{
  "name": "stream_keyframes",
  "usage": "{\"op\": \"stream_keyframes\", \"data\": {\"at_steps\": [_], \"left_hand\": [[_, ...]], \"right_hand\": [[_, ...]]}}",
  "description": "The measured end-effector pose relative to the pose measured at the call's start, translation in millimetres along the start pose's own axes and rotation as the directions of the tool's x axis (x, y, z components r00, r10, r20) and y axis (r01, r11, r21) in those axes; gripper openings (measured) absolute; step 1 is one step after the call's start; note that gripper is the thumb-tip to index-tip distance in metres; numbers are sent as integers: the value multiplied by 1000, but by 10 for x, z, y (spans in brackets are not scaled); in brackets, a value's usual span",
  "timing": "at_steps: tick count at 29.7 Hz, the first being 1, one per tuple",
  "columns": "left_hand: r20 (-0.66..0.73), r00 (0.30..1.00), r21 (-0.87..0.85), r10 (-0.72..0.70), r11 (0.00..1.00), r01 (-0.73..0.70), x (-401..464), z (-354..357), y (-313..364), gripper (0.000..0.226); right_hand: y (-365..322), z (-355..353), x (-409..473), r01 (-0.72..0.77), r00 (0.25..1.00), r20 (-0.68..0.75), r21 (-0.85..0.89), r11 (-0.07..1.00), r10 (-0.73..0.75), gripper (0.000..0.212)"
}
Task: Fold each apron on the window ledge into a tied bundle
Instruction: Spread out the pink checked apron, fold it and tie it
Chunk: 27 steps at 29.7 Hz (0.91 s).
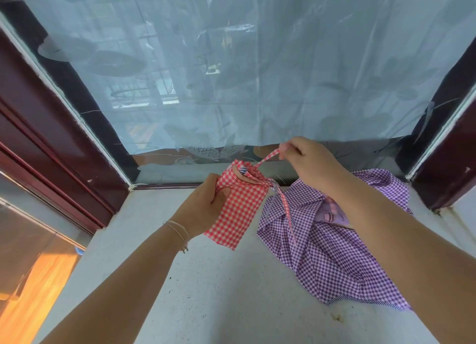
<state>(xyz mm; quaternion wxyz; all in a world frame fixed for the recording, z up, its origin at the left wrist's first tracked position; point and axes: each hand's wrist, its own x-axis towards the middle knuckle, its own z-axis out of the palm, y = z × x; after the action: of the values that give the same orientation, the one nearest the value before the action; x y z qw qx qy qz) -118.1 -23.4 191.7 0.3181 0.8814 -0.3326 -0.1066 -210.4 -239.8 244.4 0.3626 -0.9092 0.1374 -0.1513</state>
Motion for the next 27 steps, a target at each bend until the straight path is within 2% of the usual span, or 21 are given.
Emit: {"op": "stream_keyframes", "data": {"at_steps": [2, 3, 4, 6, 9, 11, 12, 14, 17, 19, 22, 27], "left_hand": [[0, 995, -113, -97, 989, 97, 2, 36, 26, 22], [-8, 990, -166, -141, 976, 138, 1, 49, 41, 23], [-17, 985, -198, -170, 966, 164, 3, 60, 51, 24], [-44, 985, -150, -168, 976, 160, -5, 70, 66, 25], [-80, 989, 44, -121, 991, 125, -32, 110, 60, 26], [-123, 980, 89, -156, 982, 168, -56, 141, 39, 29], [-160, 970, 56, -186, 979, 197, -41, 151, 32, 31], [-242, 929, -115, -281, 959, 260, -1, 134, 40, 32], [-295, 853, -427, -431, 858, 285, 71, 74, 73, 31], [-267, 814, -576, -517, 762, 295, 112, 47, 115, 36], [-153, 768, -773, -622, 559, 300, 125, 14, 183, 36], [-12, 714, -898, -700, 323, 300, 121, -95, 219, 27]], "right_hand": [[42, 18, -9, -38, 995, -93, -49, 998, 33, 24], [59, 37, -16, -52, 995, -86, -43, 998, 48, 24], [72, 62, -23, -67, 996, -55, 5, 998, 67, 26], [79, 103, -42, -144, 989, 11, 221, 965, 145, 30], [-10, 52, -80, -304, 948, 111, 583, 753, 297, 32], [-112, 29, -159, -364, 927, 213, 712, 600, 310, 31], [-150, 37, -206, -386, 920, 263, 729, 565, 290, 30], [-224, 110, -355, -436, 899, 369, 698, 568, 236, 28], [-309, 367, -606, -547, 811, 550, 597, 587, 197, 25], [-330, 545, -699, -595, 772, 599, 565, 572, 212, 25], [-345, 696, -724, -595, 772, 595, 555, 581, 222, 27], [-355, 751, -704, -564, 780, 607, 576, 592, 152, 28]]}}
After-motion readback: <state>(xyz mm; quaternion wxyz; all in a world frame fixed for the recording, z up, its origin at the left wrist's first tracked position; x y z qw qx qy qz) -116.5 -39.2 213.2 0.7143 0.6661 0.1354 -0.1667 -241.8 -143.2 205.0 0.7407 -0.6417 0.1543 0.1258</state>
